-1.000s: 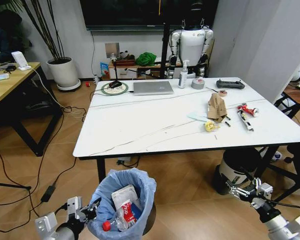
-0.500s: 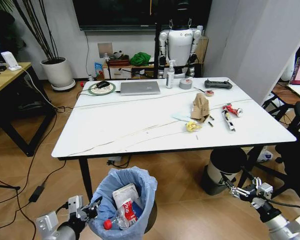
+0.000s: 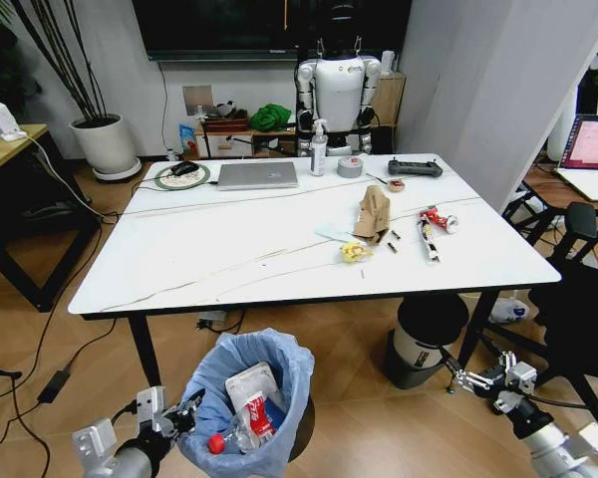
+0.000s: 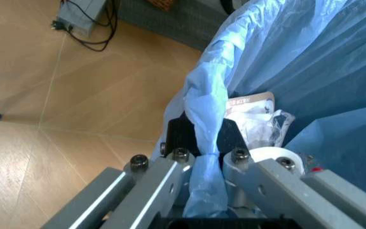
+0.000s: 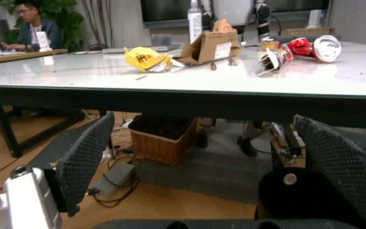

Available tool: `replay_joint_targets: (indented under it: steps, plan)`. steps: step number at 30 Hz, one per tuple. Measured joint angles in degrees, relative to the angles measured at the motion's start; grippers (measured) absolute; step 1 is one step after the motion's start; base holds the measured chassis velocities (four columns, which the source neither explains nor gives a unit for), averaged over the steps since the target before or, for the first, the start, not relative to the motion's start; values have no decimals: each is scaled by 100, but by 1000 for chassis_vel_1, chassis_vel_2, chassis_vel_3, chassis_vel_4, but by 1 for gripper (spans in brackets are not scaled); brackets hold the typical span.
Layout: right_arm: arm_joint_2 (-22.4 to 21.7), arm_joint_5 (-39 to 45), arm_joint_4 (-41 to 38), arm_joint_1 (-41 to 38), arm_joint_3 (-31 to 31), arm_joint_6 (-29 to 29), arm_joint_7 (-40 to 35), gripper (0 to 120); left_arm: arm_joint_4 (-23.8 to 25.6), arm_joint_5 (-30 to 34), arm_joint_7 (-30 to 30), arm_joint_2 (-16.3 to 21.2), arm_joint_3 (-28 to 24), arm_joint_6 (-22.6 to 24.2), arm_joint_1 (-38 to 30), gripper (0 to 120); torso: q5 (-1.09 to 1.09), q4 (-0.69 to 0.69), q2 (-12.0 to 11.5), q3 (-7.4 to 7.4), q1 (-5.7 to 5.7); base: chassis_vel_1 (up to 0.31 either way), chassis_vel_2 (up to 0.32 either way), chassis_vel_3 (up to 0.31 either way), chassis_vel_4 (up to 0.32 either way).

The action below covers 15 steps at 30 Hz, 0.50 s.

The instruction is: Pick up the trash bin and place the trash from the table into it.

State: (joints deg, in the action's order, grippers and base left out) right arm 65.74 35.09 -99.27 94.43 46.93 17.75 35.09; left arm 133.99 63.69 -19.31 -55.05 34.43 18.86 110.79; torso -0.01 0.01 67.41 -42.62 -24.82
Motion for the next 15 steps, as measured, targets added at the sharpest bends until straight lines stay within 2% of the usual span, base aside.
replay_joint_targets:
  steps: [6, 9, 12, 15]
  plan:
    - [13, -144, -56, -119, -57, 17, -348, 100, 3, 69, -40, 39, -5, 10, -29, 0, 2, -1, 0, 0, 1, 19, 5, -9, -7]
    - [-336, -127, -298, -272, -166, -40, -897, 100, -4, 83, -53, 51, -13, 14, -34, 0, 0, -1, 0, 0, 0, 0, 0, 0, 0]
    - [-866, 34, -673, -499, -368, -379, -1684, 100, -6, 80, -55, 53, -6, 16, 4, 0, -1, 1, 0, 0, 0, 0, 0, 0, 0]
    - [-1077, 166, -771, -664, -505, -509, -1936, 100, -6, 72, -55, 47, 2, 18, 17, 0, 1, 1, 0, 0, 0, 0, 0, 0, 0]
